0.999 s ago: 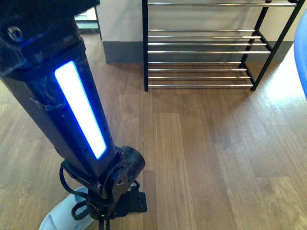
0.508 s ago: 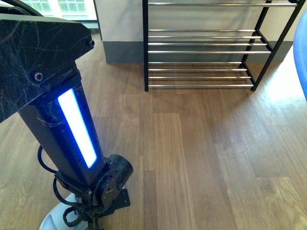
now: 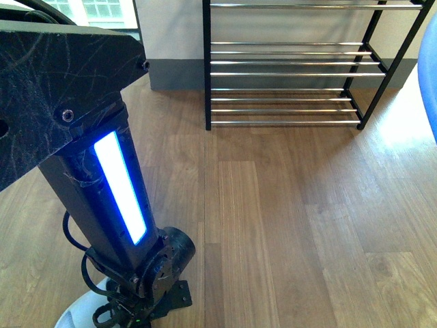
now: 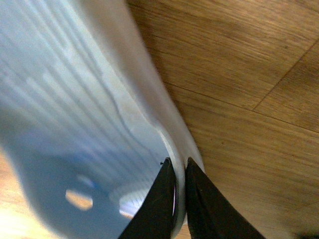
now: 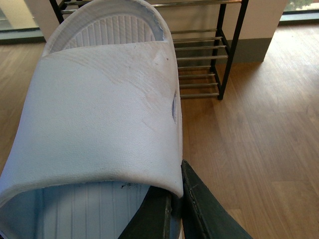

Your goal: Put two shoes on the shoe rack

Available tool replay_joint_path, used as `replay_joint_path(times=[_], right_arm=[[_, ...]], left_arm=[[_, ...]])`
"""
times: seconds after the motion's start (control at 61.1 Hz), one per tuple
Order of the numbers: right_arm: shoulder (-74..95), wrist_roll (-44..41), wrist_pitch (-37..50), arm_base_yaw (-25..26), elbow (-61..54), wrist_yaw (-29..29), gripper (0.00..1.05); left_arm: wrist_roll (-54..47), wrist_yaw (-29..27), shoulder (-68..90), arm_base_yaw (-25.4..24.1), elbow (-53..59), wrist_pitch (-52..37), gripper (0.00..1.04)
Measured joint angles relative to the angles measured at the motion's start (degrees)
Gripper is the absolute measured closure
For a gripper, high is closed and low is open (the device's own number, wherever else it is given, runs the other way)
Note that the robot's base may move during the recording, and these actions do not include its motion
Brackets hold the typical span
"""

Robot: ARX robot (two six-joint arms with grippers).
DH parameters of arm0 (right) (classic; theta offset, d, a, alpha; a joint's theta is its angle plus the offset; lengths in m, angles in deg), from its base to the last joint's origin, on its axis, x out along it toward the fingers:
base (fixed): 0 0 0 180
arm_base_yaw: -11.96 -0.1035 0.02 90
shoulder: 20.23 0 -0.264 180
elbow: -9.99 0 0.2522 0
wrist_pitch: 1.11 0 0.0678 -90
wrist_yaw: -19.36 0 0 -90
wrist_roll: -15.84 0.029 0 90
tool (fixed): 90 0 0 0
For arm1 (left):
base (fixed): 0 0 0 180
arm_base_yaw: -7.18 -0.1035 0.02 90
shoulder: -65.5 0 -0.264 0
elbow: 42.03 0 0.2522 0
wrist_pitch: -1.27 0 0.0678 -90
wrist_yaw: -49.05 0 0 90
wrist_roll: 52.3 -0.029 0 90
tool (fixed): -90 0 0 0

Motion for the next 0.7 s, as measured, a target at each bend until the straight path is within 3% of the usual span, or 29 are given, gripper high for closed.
replay_joint_path(times=[0.377,0.606,0.704], right_arm=[[0.0,0.0,0.0,0.0,0.0,0.0,1.03],[0.0,0.0,0.0,0.0,0.0,0.0,1.03],[0.0,0.0,0.0,0.0,0.0,0.0,1.03]], left_arm=[[5.5,-1.1,-11.8,-2.8,7.6,-9.4,1.03],[19.3,-2.8,-24.7,-5.7,14.8,-17.2,1.03],[30.8,-3.2,-33.2,-7.7,18.8,-19.5,1.03]])
